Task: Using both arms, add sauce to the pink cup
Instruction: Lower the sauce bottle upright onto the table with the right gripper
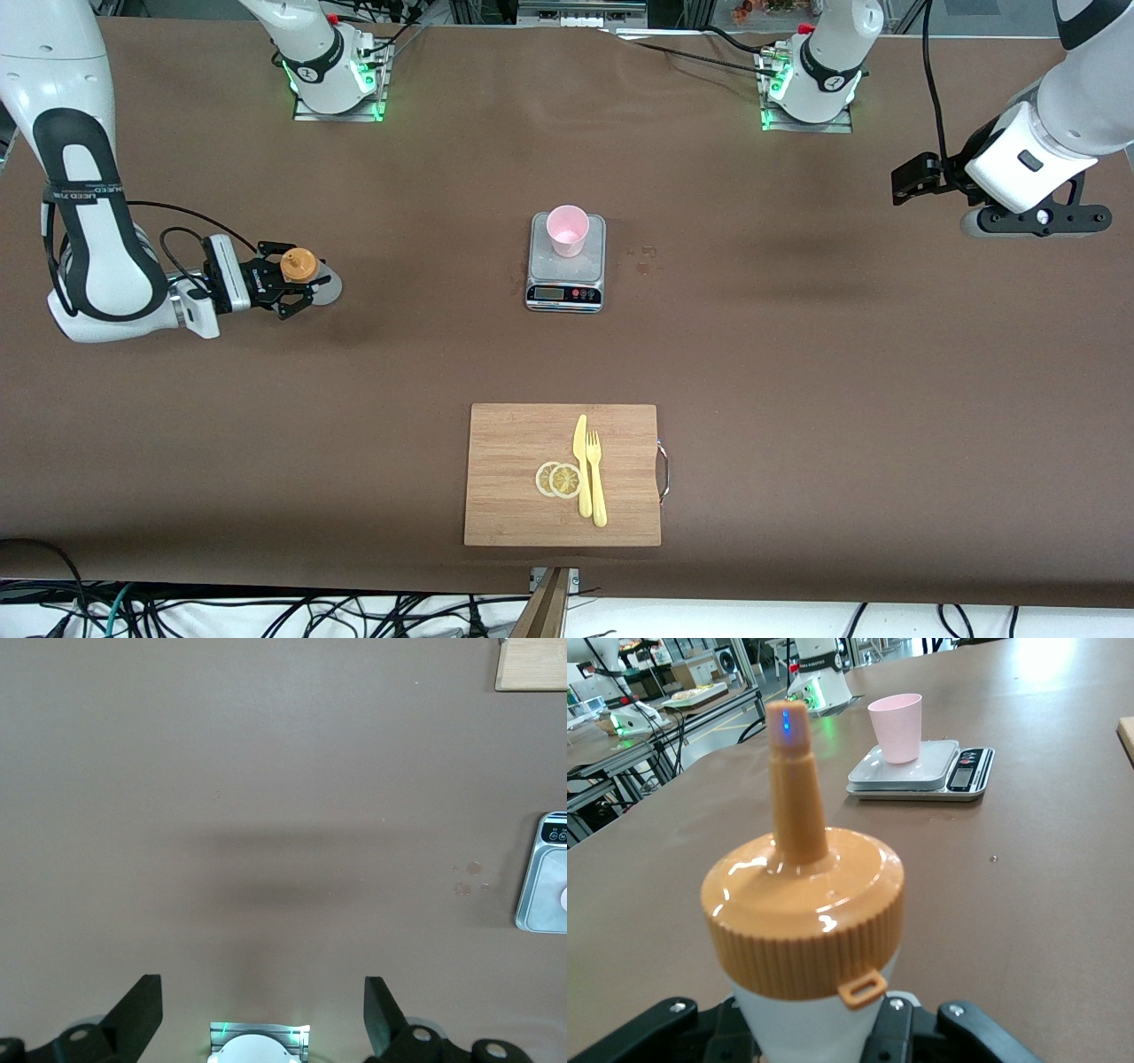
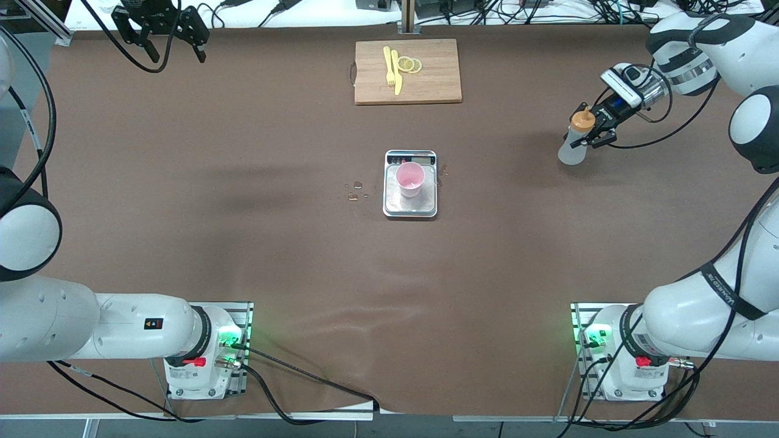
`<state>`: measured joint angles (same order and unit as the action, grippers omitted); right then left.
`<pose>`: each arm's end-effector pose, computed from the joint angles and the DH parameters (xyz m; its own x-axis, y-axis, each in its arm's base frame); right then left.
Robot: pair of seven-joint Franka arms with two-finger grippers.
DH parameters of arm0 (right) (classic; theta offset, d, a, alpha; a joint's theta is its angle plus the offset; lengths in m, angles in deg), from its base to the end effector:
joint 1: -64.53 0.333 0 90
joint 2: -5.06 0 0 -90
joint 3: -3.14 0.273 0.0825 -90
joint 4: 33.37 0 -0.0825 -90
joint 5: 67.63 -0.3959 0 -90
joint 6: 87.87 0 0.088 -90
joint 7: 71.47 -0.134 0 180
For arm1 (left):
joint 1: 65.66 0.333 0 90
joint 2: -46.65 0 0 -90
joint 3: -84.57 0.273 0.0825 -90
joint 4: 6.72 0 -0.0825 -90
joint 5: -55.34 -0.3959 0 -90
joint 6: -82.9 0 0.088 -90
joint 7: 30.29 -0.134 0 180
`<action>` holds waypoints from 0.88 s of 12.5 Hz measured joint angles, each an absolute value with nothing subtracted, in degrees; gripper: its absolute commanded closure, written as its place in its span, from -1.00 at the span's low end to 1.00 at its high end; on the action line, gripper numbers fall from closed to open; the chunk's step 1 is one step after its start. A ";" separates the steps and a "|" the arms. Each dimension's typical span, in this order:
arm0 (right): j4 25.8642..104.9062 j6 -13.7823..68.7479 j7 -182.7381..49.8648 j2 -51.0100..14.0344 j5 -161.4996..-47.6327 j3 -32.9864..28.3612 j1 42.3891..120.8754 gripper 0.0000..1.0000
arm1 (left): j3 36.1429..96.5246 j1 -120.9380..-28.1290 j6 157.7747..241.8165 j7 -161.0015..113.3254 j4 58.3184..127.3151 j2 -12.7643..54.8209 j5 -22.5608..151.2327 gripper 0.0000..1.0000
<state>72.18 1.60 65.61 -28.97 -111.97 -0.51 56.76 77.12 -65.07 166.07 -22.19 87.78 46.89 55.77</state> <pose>0.5307 -0.0125 0.1339 -0.0116 0.5244 0.8514 0.9109 0.3568 -0.2074 0.5389 -0.0660 0.5108 0.9812 0.0231 -0.1914 0.0196 -0.9996 -0.0202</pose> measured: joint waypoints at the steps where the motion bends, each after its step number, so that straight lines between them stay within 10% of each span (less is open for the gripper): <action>1: 72.10 1.59 66.64 -29.83 -112.88 -0.51 56.59 0.80 | 77.12 -65.07 166.07 -22.19 87.78 46.89 55.77 -1.00; 4: 69.68 0.14 68.68 -33.26 -113.59 -0.50 56.35 0.63 | 77.12 -65.07 166.07 -22.19 87.77 46.89 55.77 -1.00; 11: 68.14 -0.82 70.43 -34.85 -113.63 -0.49 55.73 -0.59 | 77.12 -65.07 166.07 -22.19 87.76 46.89 55.77 -1.00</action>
<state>68.14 -0.82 70.43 -34.85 -113.63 -0.49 55.73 77.12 -65.07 166.07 -22.19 87.76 46.89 55.77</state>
